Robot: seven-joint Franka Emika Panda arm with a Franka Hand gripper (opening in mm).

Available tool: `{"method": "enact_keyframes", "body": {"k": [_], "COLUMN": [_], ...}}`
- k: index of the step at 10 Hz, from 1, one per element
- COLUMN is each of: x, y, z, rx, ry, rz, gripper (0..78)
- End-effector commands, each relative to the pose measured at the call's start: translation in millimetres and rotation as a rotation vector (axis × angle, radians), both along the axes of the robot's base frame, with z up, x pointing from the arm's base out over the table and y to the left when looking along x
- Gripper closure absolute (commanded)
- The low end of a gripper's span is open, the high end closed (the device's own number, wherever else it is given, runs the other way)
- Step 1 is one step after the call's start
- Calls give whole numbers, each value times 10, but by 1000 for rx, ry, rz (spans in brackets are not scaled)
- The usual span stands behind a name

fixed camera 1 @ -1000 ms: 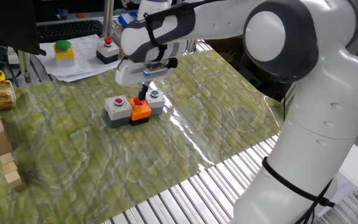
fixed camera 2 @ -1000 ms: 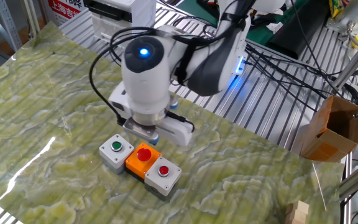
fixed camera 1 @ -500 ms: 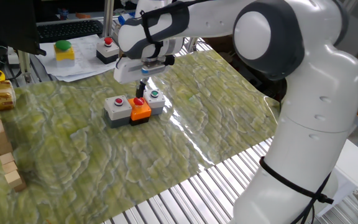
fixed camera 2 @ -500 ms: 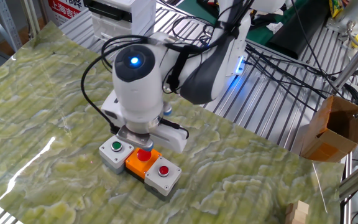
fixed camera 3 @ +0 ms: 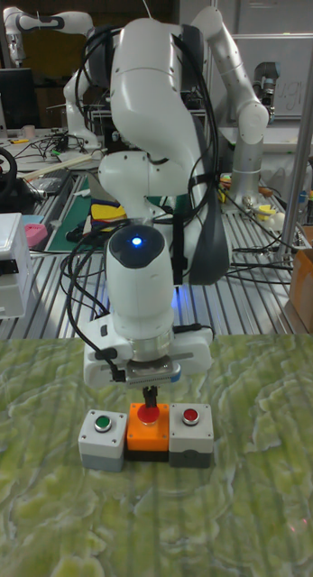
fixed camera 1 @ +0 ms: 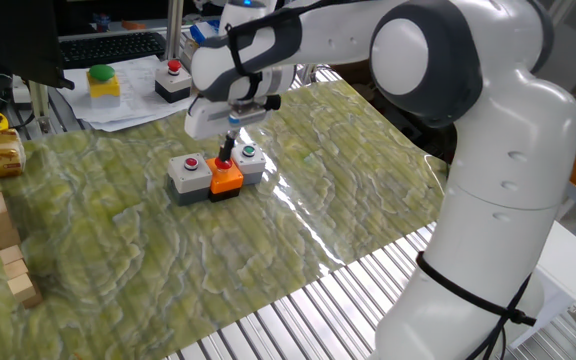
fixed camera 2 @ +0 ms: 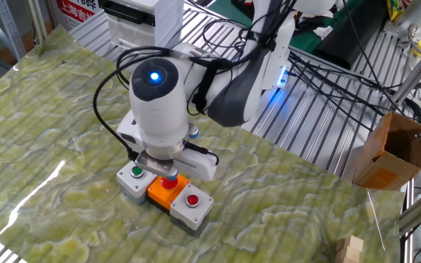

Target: Press three buttons from left to right in sequence

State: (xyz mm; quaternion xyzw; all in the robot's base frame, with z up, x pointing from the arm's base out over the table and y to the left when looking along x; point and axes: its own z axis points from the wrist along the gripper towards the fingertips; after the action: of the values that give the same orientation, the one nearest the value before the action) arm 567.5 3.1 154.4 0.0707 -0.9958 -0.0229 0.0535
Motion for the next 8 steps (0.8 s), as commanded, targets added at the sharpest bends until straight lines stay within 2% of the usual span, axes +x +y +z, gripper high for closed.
{"method": "enact_keyframes", "body": {"k": [1,4,5,7,8], "x": [17,-16,-30,-30,-23], "y": [-26,-57,-52,-34,41], "z": [-287,-545,-564,-429,-43], "rx": [0,0,-4,-8,-11], "ry": [-41,-60,-52,-40,-32], "rz": [15,11,-1,-29,-48], "gripper": [761,761,761,761,761]}}
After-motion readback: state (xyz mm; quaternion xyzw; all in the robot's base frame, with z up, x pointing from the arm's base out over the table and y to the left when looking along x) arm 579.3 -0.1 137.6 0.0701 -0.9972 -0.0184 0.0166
